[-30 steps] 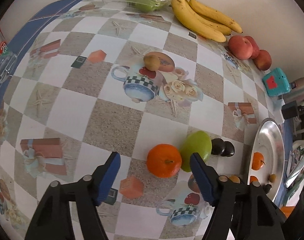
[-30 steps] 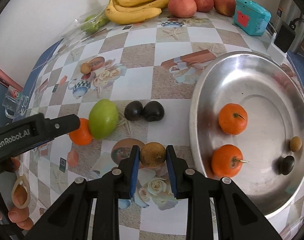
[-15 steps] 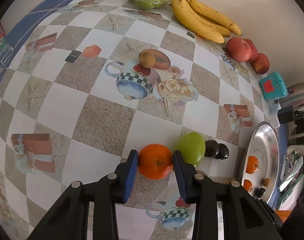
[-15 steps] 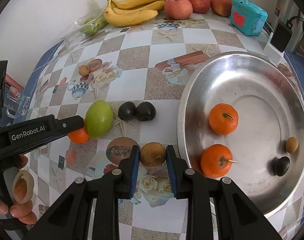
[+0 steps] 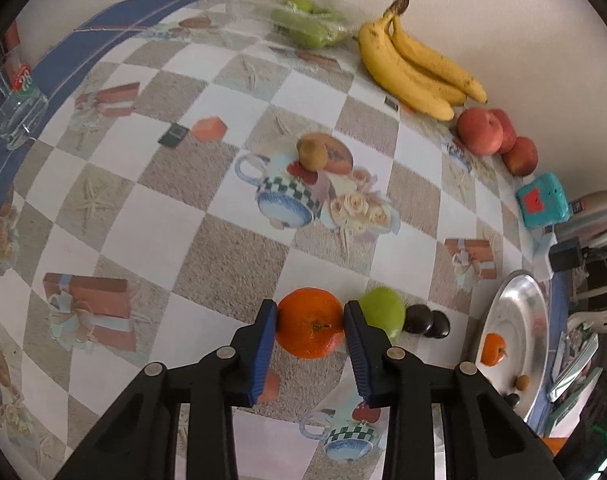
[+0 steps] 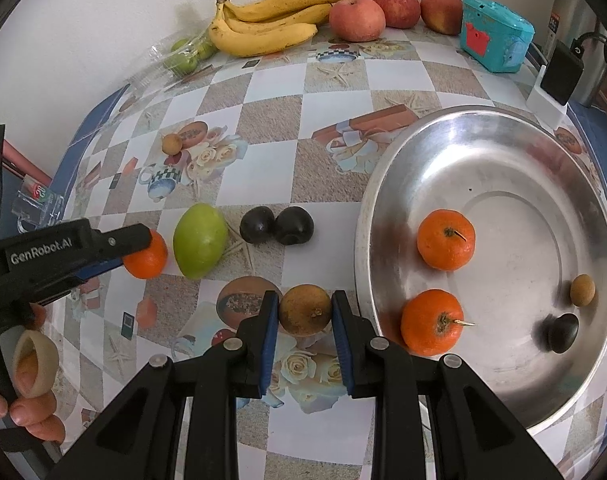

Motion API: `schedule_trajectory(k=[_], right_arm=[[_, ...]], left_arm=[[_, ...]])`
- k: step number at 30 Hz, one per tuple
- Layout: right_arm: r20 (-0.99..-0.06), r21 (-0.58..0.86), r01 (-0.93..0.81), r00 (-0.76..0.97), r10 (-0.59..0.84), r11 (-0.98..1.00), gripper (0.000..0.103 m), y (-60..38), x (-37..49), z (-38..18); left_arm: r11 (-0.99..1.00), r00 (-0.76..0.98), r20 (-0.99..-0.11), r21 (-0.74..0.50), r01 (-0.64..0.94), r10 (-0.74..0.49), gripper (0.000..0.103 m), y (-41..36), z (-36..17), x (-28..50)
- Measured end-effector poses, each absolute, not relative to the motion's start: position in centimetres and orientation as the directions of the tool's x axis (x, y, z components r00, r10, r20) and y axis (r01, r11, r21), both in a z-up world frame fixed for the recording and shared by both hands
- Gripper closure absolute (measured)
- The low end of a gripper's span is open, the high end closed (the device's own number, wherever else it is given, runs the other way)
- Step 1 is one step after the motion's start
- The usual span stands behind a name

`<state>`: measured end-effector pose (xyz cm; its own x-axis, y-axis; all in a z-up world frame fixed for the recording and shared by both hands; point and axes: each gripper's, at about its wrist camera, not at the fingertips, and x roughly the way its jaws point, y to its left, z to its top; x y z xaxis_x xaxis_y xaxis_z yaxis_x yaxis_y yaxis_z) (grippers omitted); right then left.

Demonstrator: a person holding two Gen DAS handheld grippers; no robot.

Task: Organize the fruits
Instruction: 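Lower left tool onto the tangerine and close it, then carry the tangerine and the brown kiwi over the steel bowl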

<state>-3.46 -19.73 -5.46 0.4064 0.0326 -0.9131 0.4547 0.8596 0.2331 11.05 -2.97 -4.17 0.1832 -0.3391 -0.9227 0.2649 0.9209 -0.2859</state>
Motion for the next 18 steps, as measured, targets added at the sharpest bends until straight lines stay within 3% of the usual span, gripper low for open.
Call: schedule_trajectory(k=[18], right_arm=[[-0.883, 0.256, 0.499, 0.469, -0.009, 0.828, 0.076, -21.5, -5.1, -2.7]], left_arm=[[0.912, 0.263, -0.886, -0.317, 0.260, -0.383, 0.066, -2.6, -0.3, 10.6]])
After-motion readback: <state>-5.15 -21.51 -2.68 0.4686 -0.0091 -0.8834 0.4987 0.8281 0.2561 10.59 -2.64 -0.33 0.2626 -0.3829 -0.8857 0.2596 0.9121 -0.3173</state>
